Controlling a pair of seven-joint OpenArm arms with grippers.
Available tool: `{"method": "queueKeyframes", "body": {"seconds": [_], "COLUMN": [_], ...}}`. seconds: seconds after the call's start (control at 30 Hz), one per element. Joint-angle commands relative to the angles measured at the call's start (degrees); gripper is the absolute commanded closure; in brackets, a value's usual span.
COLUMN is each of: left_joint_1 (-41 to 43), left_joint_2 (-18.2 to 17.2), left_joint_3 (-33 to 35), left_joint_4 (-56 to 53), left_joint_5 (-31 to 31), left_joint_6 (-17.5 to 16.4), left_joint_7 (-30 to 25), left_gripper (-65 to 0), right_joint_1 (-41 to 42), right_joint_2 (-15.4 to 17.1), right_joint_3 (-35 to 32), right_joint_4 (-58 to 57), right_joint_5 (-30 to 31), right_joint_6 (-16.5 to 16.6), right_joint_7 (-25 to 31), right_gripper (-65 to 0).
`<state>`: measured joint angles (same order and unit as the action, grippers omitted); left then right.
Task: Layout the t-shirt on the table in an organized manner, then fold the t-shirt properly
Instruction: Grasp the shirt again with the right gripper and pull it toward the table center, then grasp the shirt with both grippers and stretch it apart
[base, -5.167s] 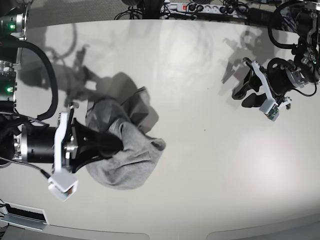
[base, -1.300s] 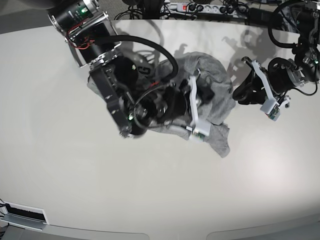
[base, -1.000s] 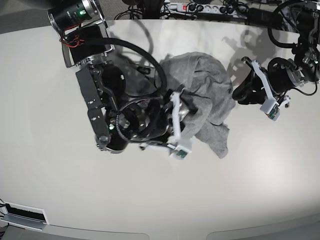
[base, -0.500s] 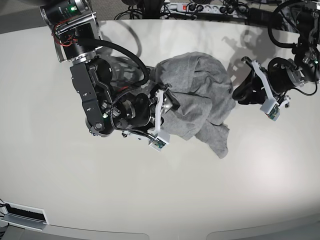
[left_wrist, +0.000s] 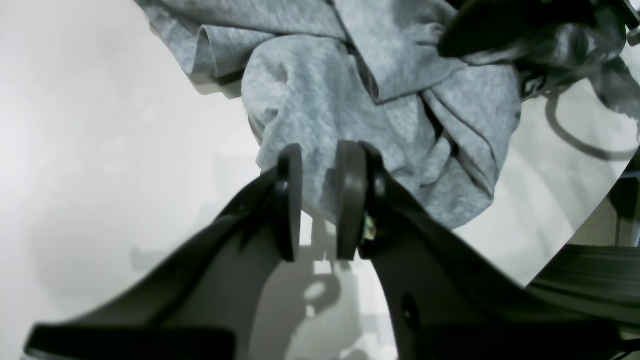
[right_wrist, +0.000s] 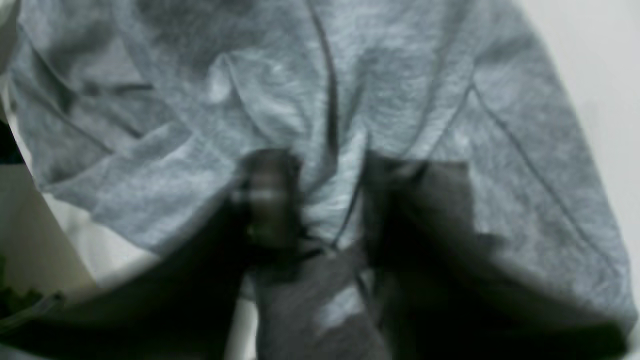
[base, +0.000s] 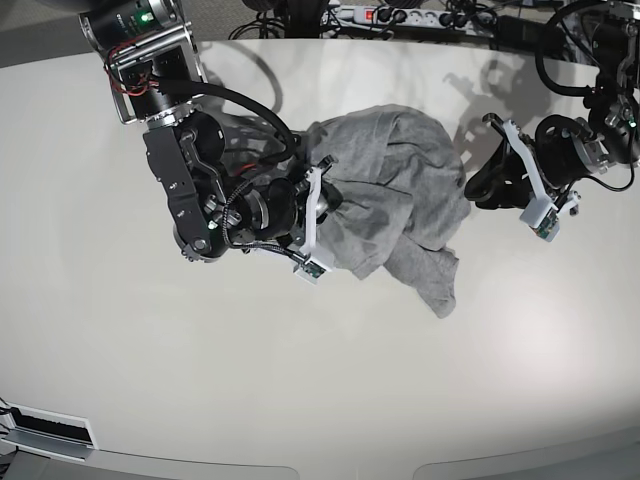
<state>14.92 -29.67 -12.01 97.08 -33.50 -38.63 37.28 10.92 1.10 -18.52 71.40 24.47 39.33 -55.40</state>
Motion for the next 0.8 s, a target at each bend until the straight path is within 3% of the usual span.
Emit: {"method": "queueKeyframes", "body": {"seconds": [0.0, 0.13, 0.27, 0.33, 0.43, 0.57, 0.7, 0.77], "left_joint_1": [-0.52, -0.50, -0.50, -0.52, -0.50, -0.50, -0.55, -0.85], "left_joint_2": [-0.98, -0.98, -0.98, -0.98, -0.98, -0.96, -0.98, -0.96], "left_joint_3": [-0.39, -0.39, -0.39, -0.39, -0.39, -0.39, -0.39, -0.39], "left_joint_4": [0.90, 0.90, 0.90, 0.90, 0.90, 0.90, 0.90, 0.90], "left_joint_5": [-1.11, -1.09, -1.09, -1.11, -1.03, -1.03, -0.87, -0.92], "left_joint_6": [-0.39, -0.39, -0.39, -0.42, -0.39, -0.39, -0.39, -0.37], "left_joint_7": [-1.68, -1.62, -1.62, -1.64, -1.62, -1.64, -1.68, -1.70], "left_gripper": [-12.5, -12.5, -12.5, -12.5, -12.5, -12.5, -12.5, -12.5], "right_joint_1": [1.90, 3.98, 4.02, 3.23, 1.84, -0.59, -4.11, -5.81], "right_joint_2": [-0.26, -0.26, -0.02, 1.64, 6.43, 13.64, 18.34, 19.71], "right_joint_3": [0.09, 0.22, 0.20, 0.20, 0.20, 0.22, 0.20, 0.20], "right_joint_4": [1.01, 4.72, 14.71, 19.63, 26.73, 34.69, 37.73, 37.73], "right_joint_5": [2.12, 8.85, 19.69, 26.77, 37.51, 47.39, 54.31, 54.77], "right_joint_6": [0.67, 0.67, 0.67, 0.67, 0.67, 0.67, 0.67, 0.67], "right_joint_7": [-0.20, -7.13, -19.65, -24.22, -24.60, -24.60, -24.60, -24.60], "right_gripper": [0.0, 0.0, 0.0, 0.0, 0.0, 0.0, 0.0, 0.0]}}
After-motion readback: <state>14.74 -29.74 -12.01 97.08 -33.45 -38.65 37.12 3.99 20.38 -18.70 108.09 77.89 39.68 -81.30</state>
